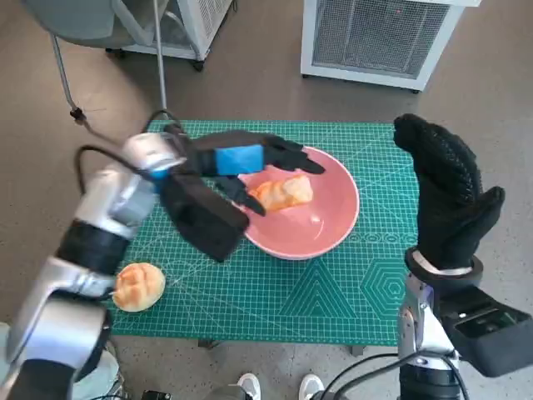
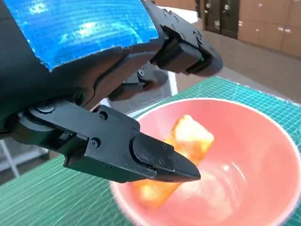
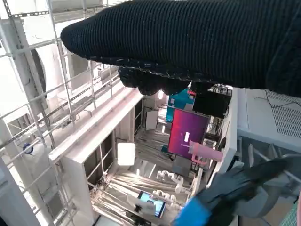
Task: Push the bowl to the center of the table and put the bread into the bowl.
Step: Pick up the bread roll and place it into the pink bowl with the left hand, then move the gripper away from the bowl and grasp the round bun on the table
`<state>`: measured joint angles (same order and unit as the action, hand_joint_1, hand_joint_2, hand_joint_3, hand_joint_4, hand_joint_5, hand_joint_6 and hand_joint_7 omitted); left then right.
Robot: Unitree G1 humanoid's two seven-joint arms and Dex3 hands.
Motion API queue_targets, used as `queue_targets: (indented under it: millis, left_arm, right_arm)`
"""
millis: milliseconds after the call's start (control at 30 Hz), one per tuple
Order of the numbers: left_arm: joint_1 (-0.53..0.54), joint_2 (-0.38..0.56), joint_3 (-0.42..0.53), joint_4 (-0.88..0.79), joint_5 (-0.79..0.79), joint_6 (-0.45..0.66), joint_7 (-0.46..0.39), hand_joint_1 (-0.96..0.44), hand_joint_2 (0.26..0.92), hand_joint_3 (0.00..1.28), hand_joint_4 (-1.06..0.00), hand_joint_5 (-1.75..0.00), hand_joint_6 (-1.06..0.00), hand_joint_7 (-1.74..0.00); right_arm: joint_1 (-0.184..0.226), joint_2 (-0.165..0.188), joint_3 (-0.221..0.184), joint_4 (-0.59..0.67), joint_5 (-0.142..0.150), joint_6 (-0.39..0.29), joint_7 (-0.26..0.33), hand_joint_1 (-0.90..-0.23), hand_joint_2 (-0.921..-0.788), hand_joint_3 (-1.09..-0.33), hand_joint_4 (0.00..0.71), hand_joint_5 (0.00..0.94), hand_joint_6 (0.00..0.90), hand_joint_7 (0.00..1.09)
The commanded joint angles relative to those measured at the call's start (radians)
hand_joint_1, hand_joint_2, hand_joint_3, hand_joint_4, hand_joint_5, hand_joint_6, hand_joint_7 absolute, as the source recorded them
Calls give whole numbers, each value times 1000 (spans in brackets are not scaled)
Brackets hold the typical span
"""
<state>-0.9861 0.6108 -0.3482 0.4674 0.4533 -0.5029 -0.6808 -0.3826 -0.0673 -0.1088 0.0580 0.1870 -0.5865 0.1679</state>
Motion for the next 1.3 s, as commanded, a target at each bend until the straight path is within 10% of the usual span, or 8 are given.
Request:
queue_targets:
  millis: [33,667,1300]
  left_arm:
    - [82,125,91,-107,-110,0,-79,-70,775,0,-110,-11,-304,-82]
    - [539,513,414,-330,-230,-32,-121,-106,749,0,-239,-25,-395,-70]
    - [835,542,517,-535,-240,167,-154,-37,751,3,-258,-2,-391,-21]
  right_arm:
    - [16,5,6,2,-22,12,-11,-471,-921,-618,361,15,-1,753]
    - [-5,-3,11,22,3,27,14,-465,-921,-628,358,13,-1,749]
    - [-43,-5,17,39,34,58,51,-465,-921,-638,361,16,-1,763]
